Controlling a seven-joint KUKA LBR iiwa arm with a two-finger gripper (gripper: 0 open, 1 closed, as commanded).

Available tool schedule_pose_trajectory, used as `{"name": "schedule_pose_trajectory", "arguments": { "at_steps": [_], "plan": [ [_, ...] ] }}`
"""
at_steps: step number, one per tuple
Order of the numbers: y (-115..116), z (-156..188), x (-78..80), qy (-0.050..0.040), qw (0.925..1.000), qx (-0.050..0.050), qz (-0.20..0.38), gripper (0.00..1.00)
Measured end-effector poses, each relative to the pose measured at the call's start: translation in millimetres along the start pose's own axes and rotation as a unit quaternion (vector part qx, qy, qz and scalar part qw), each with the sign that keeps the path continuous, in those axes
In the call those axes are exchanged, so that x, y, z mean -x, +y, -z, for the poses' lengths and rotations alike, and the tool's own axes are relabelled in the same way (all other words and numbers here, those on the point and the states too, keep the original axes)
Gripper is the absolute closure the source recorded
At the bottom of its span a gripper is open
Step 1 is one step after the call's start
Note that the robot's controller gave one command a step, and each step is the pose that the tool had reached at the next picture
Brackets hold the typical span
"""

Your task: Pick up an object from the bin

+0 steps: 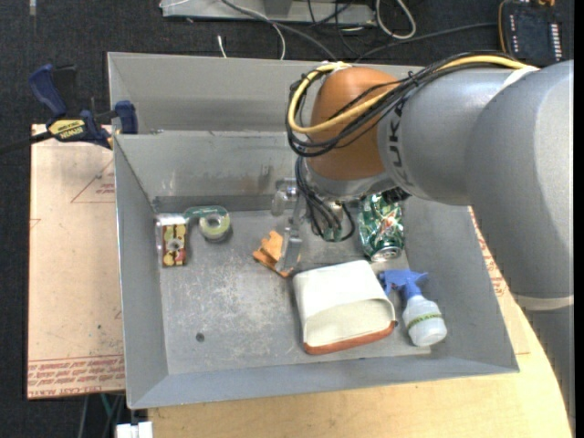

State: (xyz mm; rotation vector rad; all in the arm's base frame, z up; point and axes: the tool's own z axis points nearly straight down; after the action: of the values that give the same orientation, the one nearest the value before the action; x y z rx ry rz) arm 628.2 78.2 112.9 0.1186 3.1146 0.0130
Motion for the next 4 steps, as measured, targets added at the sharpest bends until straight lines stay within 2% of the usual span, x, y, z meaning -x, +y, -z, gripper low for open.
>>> {"name": "schedule_pose_trajectory", "arguments": {
  "at_steps": [1,2,3,4],
  "plan": [
    [-13,-19,8.6,-0.0037,0.9963,0.004,-0.086,0.0],
    [-11,-21,10.2,-0.0042,0.9973,0.003,-0.073,0.0],
    [15,-43,-4.4,-0.0053,0.9978,0.004,0.066,0.0],
    [25,-42,19.1,-0.0054,0.9997,0.004,0.024,0.0]
  ]
}}
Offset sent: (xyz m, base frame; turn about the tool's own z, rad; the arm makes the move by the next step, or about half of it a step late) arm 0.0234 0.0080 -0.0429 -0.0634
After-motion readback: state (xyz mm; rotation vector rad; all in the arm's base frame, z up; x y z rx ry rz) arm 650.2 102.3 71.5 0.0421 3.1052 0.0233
